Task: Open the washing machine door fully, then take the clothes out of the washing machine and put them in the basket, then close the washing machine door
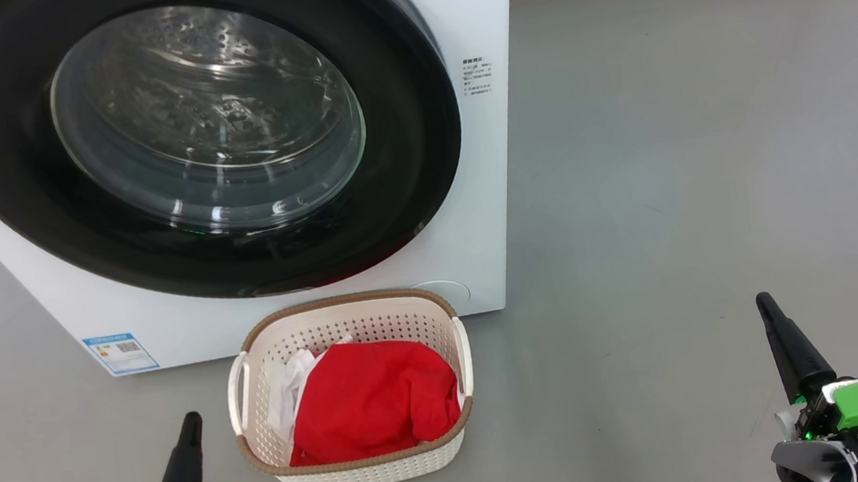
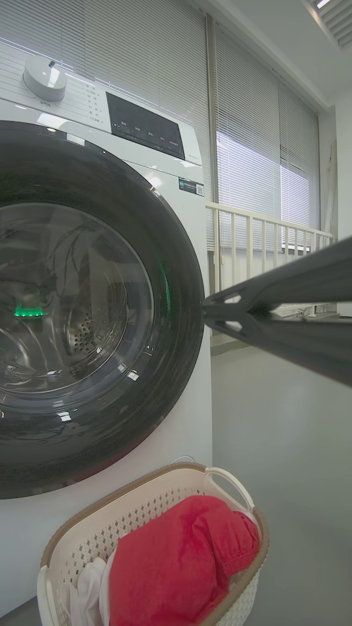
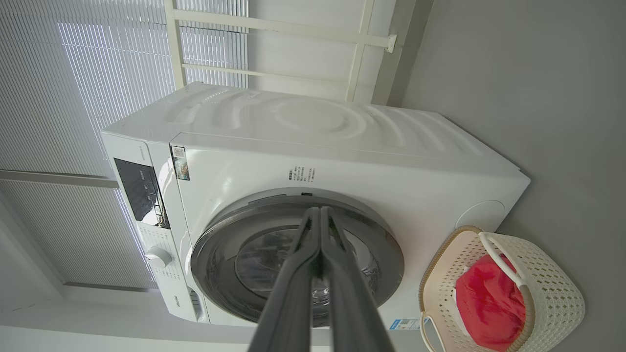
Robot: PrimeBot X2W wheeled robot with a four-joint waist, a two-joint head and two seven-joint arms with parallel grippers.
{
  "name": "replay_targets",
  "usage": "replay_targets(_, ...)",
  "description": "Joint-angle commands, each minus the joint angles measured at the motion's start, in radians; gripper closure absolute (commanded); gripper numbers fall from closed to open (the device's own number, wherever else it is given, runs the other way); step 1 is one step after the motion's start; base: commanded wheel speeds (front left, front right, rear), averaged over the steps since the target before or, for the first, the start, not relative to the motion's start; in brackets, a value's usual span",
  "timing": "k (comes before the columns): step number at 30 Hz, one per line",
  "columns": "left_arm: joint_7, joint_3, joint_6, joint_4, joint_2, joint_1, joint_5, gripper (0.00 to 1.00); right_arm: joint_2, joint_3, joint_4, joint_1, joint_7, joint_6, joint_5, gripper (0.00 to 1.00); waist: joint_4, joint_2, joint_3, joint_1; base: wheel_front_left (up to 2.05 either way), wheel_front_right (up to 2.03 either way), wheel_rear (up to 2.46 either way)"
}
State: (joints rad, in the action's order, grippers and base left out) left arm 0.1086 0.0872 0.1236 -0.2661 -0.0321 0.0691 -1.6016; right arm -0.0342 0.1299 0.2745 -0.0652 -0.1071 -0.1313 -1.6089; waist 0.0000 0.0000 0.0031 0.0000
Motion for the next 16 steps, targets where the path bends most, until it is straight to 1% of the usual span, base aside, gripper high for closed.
replay_targets(1, 0.005, 0.027, 0.007, 0.021, -0.018, 0.039, -0.007, 1.00, -0.016, -0.016, -0.030, -0.043, -0.006, 0.001, 0.000, 1.00, 0.000, 0.0000, 0.000, 0.0000, 0.00, 0.00, 0.00)
replay_targets(16, 0.005, 0.027, 0.007, 0.021, -0.018, 0.039, -0.007, 1.00, -0.016, -0.016, -0.030, -0.043, -0.006, 0.001, 0.000, 1.00, 0.000, 0.0000, 0.000, 0.0000, 0.00, 0.00, 0.00)
